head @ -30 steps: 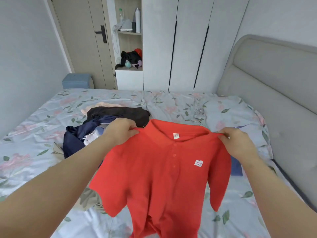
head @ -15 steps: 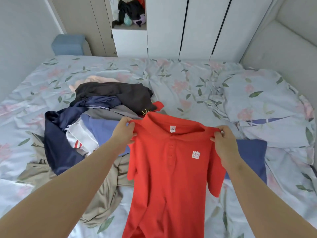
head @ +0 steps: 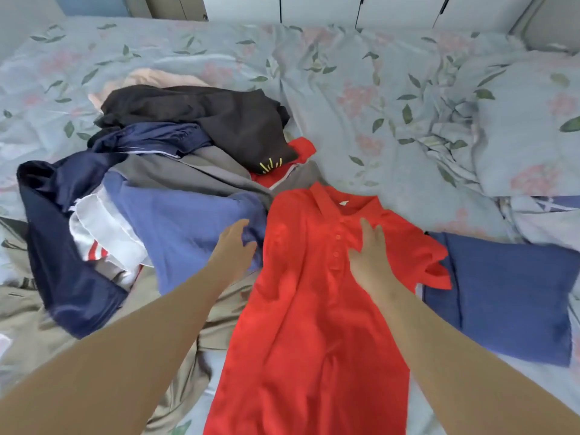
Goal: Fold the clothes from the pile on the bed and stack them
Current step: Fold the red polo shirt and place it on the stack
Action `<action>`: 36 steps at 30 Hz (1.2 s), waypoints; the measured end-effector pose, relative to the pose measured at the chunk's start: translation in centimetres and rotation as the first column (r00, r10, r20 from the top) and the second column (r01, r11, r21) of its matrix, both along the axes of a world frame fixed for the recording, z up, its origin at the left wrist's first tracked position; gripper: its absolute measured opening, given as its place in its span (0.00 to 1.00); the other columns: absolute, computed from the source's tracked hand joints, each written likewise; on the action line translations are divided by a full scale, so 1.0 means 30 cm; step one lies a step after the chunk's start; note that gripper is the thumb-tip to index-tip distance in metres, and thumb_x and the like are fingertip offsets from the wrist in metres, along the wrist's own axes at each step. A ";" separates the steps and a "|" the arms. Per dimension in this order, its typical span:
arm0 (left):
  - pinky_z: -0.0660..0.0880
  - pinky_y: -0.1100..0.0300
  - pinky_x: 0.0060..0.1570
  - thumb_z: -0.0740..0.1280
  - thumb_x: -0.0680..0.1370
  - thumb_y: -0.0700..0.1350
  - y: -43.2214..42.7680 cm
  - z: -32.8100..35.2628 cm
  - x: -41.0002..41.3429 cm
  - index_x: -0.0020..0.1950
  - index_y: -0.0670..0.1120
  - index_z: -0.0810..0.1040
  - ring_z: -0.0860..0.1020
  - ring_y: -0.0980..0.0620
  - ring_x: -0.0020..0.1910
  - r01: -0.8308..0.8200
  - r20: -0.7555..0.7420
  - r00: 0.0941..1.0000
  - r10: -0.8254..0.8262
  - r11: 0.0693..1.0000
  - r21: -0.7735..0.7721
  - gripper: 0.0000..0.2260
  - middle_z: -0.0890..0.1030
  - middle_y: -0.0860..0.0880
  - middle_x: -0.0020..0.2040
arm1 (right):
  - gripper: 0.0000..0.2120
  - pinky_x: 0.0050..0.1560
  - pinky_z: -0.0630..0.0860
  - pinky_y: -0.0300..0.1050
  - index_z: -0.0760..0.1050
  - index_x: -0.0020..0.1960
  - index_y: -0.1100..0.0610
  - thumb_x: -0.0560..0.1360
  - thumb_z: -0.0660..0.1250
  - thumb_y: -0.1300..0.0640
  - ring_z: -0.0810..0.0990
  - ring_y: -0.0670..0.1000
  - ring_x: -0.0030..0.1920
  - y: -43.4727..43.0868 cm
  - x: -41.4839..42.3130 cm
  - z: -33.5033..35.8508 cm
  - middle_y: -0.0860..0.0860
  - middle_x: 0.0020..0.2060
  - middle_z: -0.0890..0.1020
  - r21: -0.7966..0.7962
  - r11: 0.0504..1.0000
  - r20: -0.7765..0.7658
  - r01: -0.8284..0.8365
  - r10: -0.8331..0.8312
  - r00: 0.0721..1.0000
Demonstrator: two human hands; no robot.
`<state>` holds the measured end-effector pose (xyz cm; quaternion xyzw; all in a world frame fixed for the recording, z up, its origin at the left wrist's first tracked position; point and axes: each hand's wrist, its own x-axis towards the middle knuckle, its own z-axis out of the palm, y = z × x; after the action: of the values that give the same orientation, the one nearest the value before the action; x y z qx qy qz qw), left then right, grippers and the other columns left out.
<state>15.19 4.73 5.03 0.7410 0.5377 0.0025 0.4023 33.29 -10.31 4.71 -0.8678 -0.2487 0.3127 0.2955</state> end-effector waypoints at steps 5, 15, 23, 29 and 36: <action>0.70 0.55 0.47 0.59 0.80 0.43 -0.006 -0.134 -0.111 0.64 0.45 0.72 0.73 0.45 0.49 -0.126 -0.116 0.985 0.127 0.992 0.012 0.13 0.75 0.45 0.59 | 0.31 0.74 0.51 0.54 0.48 0.77 0.50 0.78 0.55 0.63 0.48 0.54 0.77 0.015 -0.177 -0.194 0.55 0.77 0.48 -0.183 0.976 -0.236 -0.116 0.071 0.969; 0.72 0.56 0.50 0.62 0.79 0.52 -0.080 -0.227 0.033 0.61 0.50 0.73 0.78 0.48 0.53 -0.003 -0.051 0.999 -0.002 0.995 -0.095 0.13 0.81 0.51 0.49 | 0.26 0.75 0.42 0.53 0.47 0.77 0.50 0.82 0.50 0.51 0.42 0.54 0.77 0.023 -0.186 -0.332 0.54 0.77 0.48 -0.391 0.890 -0.246 -0.235 0.144 0.958; 0.71 0.56 0.53 0.69 0.73 0.54 -0.069 -0.336 0.152 0.51 0.49 0.75 0.75 0.44 0.53 -0.084 -0.079 0.994 0.070 0.978 -0.193 0.12 0.75 0.41 0.58 | 0.25 0.75 0.46 0.54 0.51 0.76 0.43 0.81 0.52 0.47 0.44 0.59 0.76 -0.009 -0.117 -0.359 0.49 0.77 0.43 -0.341 0.915 -0.418 -0.218 0.060 0.906; 0.62 0.64 0.31 0.64 0.77 0.43 -0.036 -0.195 0.111 0.34 0.45 0.61 0.65 0.50 0.33 -0.019 0.054 0.998 0.019 1.000 0.015 0.15 0.67 0.50 0.33 | 0.25 0.74 0.47 0.59 0.47 0.76 0.41 0.82 0.51 0.45 0.43 0.56 0.77 -0.022 -0.074 -0.344 0.43 0.76 0.38 -0.342 0.897 -0.551 -0.279 0.049 0.833; 0.65 0.56 0.40 0.66 0.77 0.51 0.200 -0.023 -0.004 0.47 0.49 0.67 0.70 0.49 0.40 0.144 -0.100 0.988 -0.118 0.939 0.314 0.10 0.73 0.52 0.35 | 0.31 0.74 0.44 0.55 0.42 0.77 0.42 0.80 0.55 0.43 0.39 0.59 0.76 0.009 -0.133 -0.363 0.47 0.76 0.35 -0.466 0.817 -0.438 -0.338 0.118 0.891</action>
<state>15.07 10.72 4.33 0.8301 0.4951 0.0333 0.2544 29.32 -10.06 -6.18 -0.7981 -0.1930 0.5688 0.0470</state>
